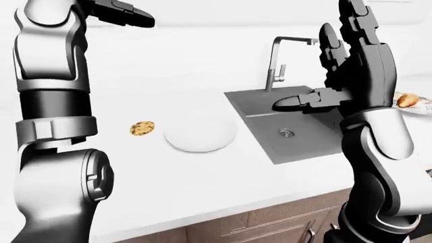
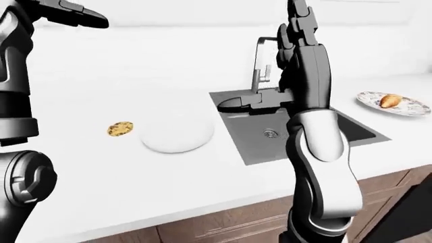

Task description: Place the pastries on the plates.

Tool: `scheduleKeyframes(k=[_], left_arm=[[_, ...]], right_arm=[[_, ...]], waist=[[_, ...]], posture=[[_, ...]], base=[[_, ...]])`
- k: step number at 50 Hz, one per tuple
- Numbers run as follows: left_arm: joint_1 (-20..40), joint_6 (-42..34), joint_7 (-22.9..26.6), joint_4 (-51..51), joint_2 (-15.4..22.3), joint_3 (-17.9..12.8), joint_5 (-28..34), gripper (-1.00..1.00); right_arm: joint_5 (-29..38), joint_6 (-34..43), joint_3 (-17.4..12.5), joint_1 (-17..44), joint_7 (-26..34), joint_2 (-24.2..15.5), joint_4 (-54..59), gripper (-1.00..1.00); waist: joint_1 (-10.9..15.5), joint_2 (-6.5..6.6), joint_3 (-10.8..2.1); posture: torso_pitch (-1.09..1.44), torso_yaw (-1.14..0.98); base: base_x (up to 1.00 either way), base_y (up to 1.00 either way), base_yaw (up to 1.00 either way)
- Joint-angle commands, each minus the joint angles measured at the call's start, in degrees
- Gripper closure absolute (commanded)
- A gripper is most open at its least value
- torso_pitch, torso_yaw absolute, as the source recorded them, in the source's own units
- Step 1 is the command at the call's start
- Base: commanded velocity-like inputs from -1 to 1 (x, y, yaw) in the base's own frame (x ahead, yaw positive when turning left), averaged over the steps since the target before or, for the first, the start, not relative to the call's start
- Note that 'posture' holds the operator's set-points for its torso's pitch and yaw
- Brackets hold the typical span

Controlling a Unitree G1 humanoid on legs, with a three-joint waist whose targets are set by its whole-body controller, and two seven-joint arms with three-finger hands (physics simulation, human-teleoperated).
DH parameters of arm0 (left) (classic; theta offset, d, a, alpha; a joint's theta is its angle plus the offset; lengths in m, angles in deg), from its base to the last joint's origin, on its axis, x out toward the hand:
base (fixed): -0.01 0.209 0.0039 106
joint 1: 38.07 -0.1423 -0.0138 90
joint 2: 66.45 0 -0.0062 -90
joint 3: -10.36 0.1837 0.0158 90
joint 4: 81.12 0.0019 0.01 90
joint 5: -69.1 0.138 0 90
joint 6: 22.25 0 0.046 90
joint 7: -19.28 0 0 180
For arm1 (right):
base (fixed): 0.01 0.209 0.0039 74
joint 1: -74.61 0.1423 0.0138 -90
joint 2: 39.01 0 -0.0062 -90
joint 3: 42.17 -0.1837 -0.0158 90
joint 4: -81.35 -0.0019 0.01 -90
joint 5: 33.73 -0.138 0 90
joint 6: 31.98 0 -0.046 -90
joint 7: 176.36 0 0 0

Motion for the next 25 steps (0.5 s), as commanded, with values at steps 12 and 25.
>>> scheduleKeyframes(k=[12, 25], left_arm=[[6.05, 10.48, -1.52, 12.36, -0.76, 0.52, -0.66, -1.00], [9.54, 22.30, -6.10, 33.00, 1.61, -0.67, -0.83, -1.00]], right_arm=[[-0.68, -2.02, -0.58, 0.47, -1.00, -0.34, -1.70, -1.00], [-0.30, -1.65, -0.10, 0.76, -0.91, -0.27, -1.37, -1.00]], waist=[[-0.29, 0.41, -4.54], [-1.42, 0.93, -5.62]], posture=[[-0.40, 0.00], [-0.40, 0.00]], base=[[0.00, 0.00, 0.00], [0.00, 0.00, 0.00]])
